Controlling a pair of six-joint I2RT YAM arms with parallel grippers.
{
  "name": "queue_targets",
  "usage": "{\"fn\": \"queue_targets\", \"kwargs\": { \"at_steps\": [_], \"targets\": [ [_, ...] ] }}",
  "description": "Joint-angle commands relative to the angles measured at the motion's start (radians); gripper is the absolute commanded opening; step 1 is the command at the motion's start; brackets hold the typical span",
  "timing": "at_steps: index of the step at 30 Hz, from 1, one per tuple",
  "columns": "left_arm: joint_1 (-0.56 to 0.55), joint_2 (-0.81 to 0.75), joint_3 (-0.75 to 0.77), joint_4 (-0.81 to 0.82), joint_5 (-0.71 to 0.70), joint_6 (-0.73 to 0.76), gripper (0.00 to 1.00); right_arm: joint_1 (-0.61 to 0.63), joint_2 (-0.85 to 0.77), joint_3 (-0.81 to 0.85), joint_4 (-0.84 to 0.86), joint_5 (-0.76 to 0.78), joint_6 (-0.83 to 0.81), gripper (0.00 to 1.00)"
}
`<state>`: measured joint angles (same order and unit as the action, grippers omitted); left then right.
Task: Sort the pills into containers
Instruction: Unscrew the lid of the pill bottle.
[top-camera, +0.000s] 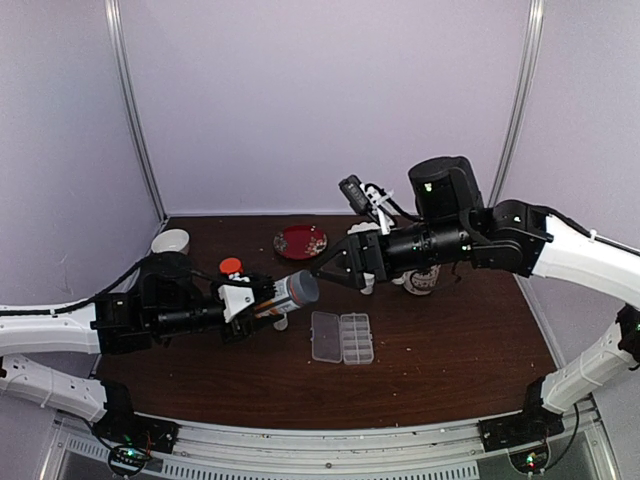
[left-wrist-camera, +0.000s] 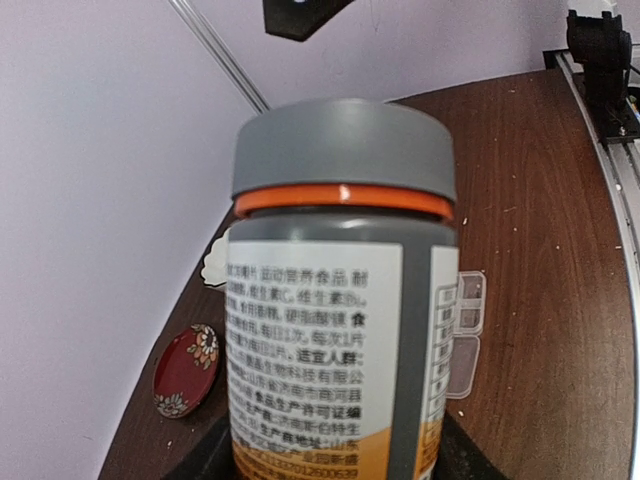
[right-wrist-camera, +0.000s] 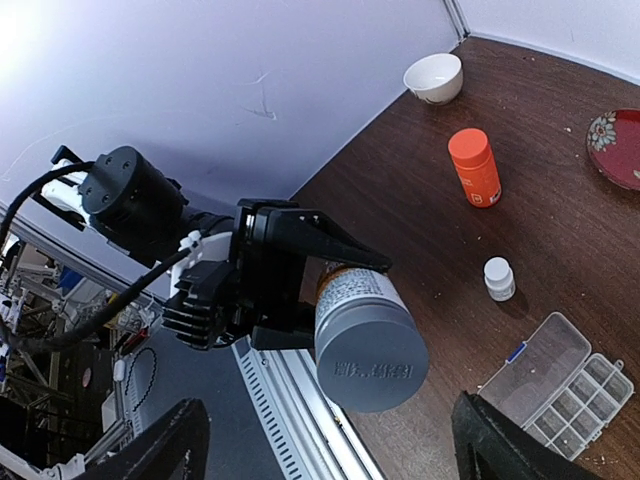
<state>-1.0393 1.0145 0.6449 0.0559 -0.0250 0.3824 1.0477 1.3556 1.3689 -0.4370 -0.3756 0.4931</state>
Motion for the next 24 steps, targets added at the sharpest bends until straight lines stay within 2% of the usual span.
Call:
{"fn": "queue_targets", "kwargs": {
  "at_steps": [1, 14, 18, 24],
  "targets": [
    [0.007, -0.006, 0.021, 0.072, -0.004, 0.024, 0.23, 0.003, 0.054, 0.047, -0.065, 0.023, 0.102, 0.84],
    [0.006, -0.009, 0.008, 0.078, 0.005, 0.021, 0.22, 0.022, 0.182, 0.128, -0.072, -0.042, 0.104, 0.79],
    [0.006, -0.010, 0.005, 0.078, 0.009, 0.019, 0.22, 0.026, 0.197, 0.135, -0.078, -0.042, 0.104, 0.67],
    [0.006, -0.013, 0.003, 0.077, 0.018, 0.017, 0.22, 0.026, 0.210, 0.135, -0.085, -0.040, 0.100, 0.67]
  ]
}}
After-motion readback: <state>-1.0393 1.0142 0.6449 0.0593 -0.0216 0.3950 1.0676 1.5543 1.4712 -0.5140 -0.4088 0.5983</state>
